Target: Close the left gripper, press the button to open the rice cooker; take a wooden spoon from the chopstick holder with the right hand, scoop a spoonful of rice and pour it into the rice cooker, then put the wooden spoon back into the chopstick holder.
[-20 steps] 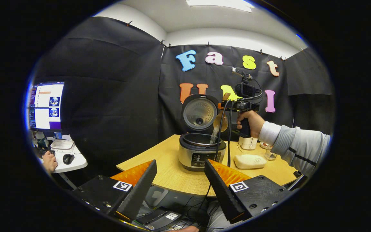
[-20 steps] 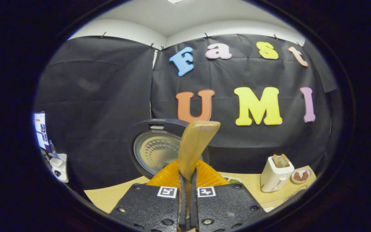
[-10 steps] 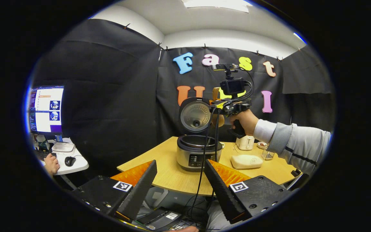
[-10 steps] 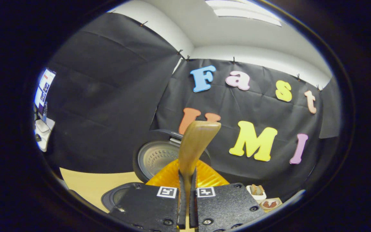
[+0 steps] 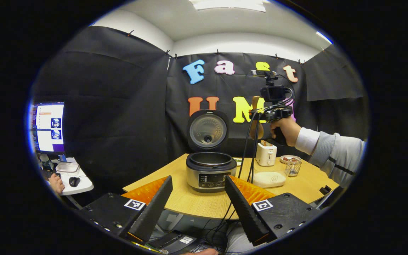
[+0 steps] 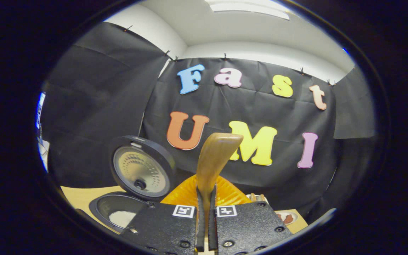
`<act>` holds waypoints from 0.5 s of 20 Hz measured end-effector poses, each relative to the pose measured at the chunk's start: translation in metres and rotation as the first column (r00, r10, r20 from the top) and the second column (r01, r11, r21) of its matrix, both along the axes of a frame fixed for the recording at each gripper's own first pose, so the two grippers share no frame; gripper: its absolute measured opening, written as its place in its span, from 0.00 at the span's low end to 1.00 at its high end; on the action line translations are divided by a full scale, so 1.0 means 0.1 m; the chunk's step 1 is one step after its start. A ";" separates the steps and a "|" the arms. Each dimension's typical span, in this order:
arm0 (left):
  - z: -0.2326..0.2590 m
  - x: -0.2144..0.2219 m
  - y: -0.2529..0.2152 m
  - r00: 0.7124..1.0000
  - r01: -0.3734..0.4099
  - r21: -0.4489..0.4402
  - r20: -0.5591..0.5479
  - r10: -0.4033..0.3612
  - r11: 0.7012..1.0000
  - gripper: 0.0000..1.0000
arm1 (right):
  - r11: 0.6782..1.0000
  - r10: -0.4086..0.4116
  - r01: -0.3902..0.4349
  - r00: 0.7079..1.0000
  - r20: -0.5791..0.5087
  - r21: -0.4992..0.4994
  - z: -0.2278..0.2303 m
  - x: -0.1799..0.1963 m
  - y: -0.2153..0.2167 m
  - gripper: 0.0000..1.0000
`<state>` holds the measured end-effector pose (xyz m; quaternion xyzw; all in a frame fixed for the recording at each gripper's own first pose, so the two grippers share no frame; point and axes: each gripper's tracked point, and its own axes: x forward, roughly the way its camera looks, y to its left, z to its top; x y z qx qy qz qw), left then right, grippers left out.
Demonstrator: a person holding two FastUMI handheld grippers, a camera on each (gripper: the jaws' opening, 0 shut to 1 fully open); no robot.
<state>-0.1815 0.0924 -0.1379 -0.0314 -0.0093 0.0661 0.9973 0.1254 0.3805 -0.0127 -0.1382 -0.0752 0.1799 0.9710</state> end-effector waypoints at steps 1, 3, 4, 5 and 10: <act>0.01 0.03 -0.05 1.000 0.008 0.003 0.003 -0.008 1.000 0.94 | 1.000 -0.019 0.019 1.000 -0.002 0.009 0.02 0.04 -0.17 0.09; 0.05 0.07 -0.13 1.000 0.018 -0.005 0.007 -0.018 1.000 0.94 | 0.998 -0.052 0.052 0.998 -0.020 0.025 0.03 0.13 -0.51 0.09; 0.05 0.10 -0.16 1.000 0.026 -0.013 0.006 -0.026 1.000 0.94 | 0.997 -0.073 0.074 0.997 -0.029 0.025 0.01 0.17 -0.70 0.10; 0.04 0.12 -0.19 0.999 0.037 -0.024 0.003 -0.037 0.999 0.95 | 0.995 -0.092 0.092 0.995 -0.033 0.022 0.01 0.23 -0.88 0.10; 0.00 0.19 -0.23 0.998 0.063 -0.059 0.000 -0.063 0.996 0.94 | 0.977 -0.199 0.202 0.979 -0.053 0.066 -0.01 0.54 -1.61 0.07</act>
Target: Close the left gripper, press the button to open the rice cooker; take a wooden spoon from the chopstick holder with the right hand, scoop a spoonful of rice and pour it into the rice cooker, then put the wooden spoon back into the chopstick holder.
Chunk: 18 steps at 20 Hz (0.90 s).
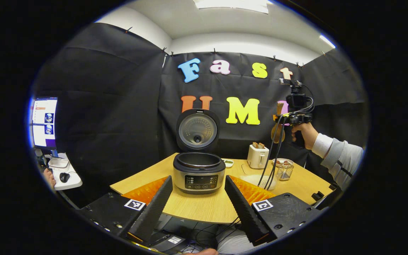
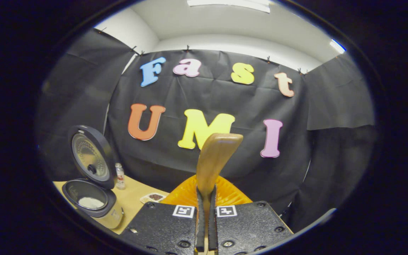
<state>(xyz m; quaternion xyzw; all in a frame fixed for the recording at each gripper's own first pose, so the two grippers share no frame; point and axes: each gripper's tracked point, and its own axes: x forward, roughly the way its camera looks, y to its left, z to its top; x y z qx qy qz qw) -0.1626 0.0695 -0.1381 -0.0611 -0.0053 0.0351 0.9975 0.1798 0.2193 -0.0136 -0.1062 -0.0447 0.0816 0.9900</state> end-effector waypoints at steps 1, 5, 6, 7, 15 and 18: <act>-0.02 0.02 -0.01 1.000 0.008 -0.004 -0.004 -0.008 1.000 0.94 | 1.000 -0.017 0.017 1.000 -0.005 0.000 -0.03 0.06 -0.12 0.09; 0.00 0.03 -0.01 1.000 0.015 -0.018 0.004 -0.015 1.000 0.94 | 0.999 -0.042 0.042 0.999 -0.001 0.009 -0.11 0.23 -0.46 0.11; 0.00 0.03 -0.03 1.000 0.021 -0.019 0.007 -0.021 1.000 0.94 | 0.998 -0.055 0.055 0.998 -0.001 0.003 -0.15 0.27 -0.56 0.11; 0.01 0.06 -0.06 0.999 0.037 -0.018 0.012 -0.037 0.999 0.94 | 0.998 -0.070 0.070 0.998 -0.006 -0.001 -0.18 0.30 -0.66 0.11; -0.05 0.24 -0.27 0.994 0.101 -0.007 0.030 -0.101 0.995 0.94 | 0.986 -0.139 0.149 0.981 -0.132 0.072 -0.91 0.62 -1.32 0.13; 0.00 0.35 -0.31 0.991 0.113 -0.016 0.070 -0.112 0.993 0.94 | 0.980 -0.118 0.145 0.974 -0.191 0.133 -1.17 0.73 -1.42 0.14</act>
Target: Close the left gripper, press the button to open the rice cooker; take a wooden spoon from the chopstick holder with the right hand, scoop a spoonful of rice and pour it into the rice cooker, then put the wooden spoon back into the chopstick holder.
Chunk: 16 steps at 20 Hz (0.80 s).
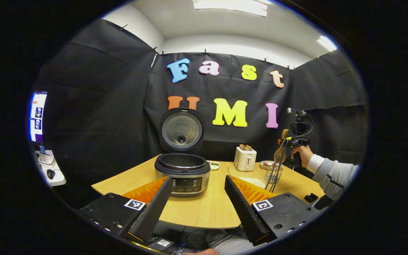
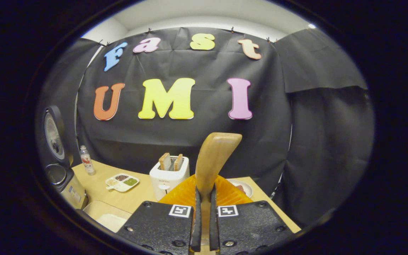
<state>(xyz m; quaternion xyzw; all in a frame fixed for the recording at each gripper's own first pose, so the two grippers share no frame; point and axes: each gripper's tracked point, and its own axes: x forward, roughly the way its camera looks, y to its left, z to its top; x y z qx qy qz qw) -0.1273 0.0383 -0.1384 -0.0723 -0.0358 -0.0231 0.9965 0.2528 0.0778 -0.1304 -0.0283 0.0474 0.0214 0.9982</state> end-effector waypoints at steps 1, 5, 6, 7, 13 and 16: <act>0.00 0.08 -0.04 1.000 0.016 -0.012 0.006 -0.016 1.000 0.94 | 1.000 0.014 -0.013 1.000 -0.012 0.021 -0.08 0.03 -0.01 0.14; 0.07 0.32 -0.09 0.999 0.028 -0.034 0.031 -0.027 0.999 0.94 | 0.998 0.028 -0.025 0.998 -0.054 0.052 -0.35 0.15 -0.09 0.16; 0.09 0.40 -0.09 0.999 0.025 -0.034 0.031 -0.024 0.999 0.94 | 0.997 0.035 -0.032 0.998 -0.047 0.070 -0.35 0.16 -0.12 0.17; 0.09 0.51 -0.10 0.999 0.023 -0.034 0.025 -0.022 0.999 0.94 | 0.996 0.027 -0.024 0.999 -0.041 0.087 -0.34 0.22 -0.18 0.28; 0.08 1.06 -0.05 0.999 0.011 -0.030 -0.038 -0.012 0.999 0.95 | 0.990 -0.034 0.028 0.999 0.037 0.138 -0.15 0.03 -0.45 0.99; 0.19 1.28 0.03 0.998 0.007 -0.074 -0.059 -0.012 0.997 0.95 | 0.987 -0.045 0.036 0.998 0.053 0.159 -0.08 -0.15 -0.49 1.00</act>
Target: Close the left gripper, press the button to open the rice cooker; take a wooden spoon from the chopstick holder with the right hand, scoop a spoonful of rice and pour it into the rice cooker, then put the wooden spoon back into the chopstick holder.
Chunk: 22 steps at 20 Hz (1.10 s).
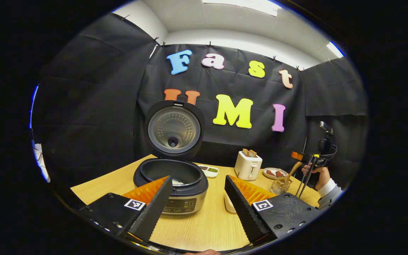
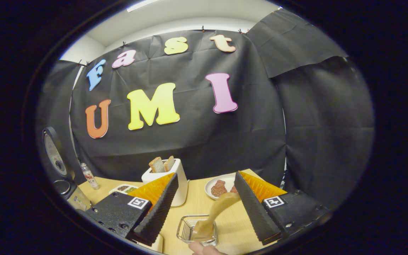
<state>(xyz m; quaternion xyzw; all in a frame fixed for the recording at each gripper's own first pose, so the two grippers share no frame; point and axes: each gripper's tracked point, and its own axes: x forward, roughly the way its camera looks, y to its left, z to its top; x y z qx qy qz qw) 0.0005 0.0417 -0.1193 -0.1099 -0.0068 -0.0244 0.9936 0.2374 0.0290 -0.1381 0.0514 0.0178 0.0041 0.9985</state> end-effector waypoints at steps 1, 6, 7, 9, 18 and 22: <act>0.06 0.07 0.00 1.000 0.011 -0.020 -0.003 -0.011 1.000 0.94 | 1.000 -0.001 0.001 1.000 0.006 -0.004 0.01 -0.08 0.00 1.00; 0.65 0.36 0.10 1.000 0.016 -0.047 0.020 -0.015 0.999 0.95 | 1.000 -0.016 0.015 0.999 -0.028 -0.015 0.01 -0.53 0.01 1.00; 0.79 0.42 0.15 0.999 -0.005 -0.013 0.040 0.006 1.000 0.95 | 1.000 -0.026 0.026 1.000 -0.014 -0.001 0.07 -0.62 -0.01 0.99; 1.03 0.56 0.26 0.996 -0.059 0.050 0.067 0.056 0.997 0.94 | 1.000 -0.014 0.014 1.000 0.001 -0.013 0.11 -0.82 0.08 1.00; 1.99 1.06 0.59 0.979 -0.158 0.167 0.153 0.133 0.973 0.94 | 0.997 0.075 -0.073 0.997 0.032 -0.039 0.05 -1.54 0.51 0.98; 2.11 1.55 0.79 0.981 -0.158 0.118 0.128 0.143 0.980 0.94 | 0.983 0.153 -0.146 0.987 0.051 -0.111 0.23 -1.83 0.75 0.99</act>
